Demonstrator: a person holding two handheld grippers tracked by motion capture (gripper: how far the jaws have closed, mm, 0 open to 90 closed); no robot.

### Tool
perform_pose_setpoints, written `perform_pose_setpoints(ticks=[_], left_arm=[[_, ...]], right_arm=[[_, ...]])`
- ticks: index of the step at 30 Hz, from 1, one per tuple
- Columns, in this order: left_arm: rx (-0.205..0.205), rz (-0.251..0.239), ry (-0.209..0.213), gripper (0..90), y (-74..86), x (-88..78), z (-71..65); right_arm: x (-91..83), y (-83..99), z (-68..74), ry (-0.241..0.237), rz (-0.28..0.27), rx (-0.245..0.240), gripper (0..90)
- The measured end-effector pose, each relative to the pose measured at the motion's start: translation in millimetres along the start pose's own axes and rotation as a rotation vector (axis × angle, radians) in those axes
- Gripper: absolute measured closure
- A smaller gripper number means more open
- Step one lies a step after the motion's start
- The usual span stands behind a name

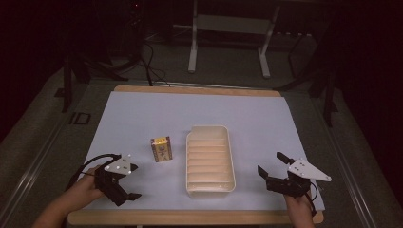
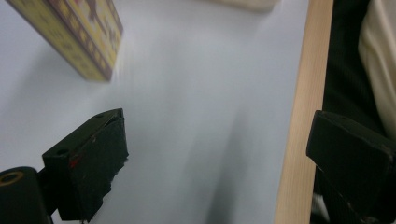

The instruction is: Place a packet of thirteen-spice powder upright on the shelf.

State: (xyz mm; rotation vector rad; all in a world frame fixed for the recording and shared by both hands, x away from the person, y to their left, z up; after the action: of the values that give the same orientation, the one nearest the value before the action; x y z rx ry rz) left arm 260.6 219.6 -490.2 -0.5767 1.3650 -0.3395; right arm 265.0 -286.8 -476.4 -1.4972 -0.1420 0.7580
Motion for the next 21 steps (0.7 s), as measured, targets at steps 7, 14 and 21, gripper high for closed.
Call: perform_pose_setpoints(ticks=[7,14,21], left_arm=[[-0.019,0.097,0.041,5.7,6.5,1.3,2.3],[-0.003,0.197,0.072,5.7,7.8,3.4,0.7],[-0.008,0.292,0.102,5.7,5.3,2.1,0.8]], right_arm=[[0.2,-0.1,0.4,-0.003,0.0,-0.004,13.6],[0.7,0.1,0.2,-0.008,0.004,-0.003,13.6],[1.5,0.5,0.9,-0.012,0.01,-0.005,13.6]])
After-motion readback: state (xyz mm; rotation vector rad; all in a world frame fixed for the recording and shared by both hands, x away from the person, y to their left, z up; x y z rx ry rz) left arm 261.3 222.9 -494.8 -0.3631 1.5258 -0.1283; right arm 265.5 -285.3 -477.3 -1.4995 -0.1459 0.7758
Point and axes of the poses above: each handheld gripper's, and its own axes: x roughly forward along the jaws, y roughly out of its underside, z roughly to its left, the point moved 2 cm from there along x, roughly forward along the jaws, and after that the axes turned 10 degrees about x, right-handed, at the moved point
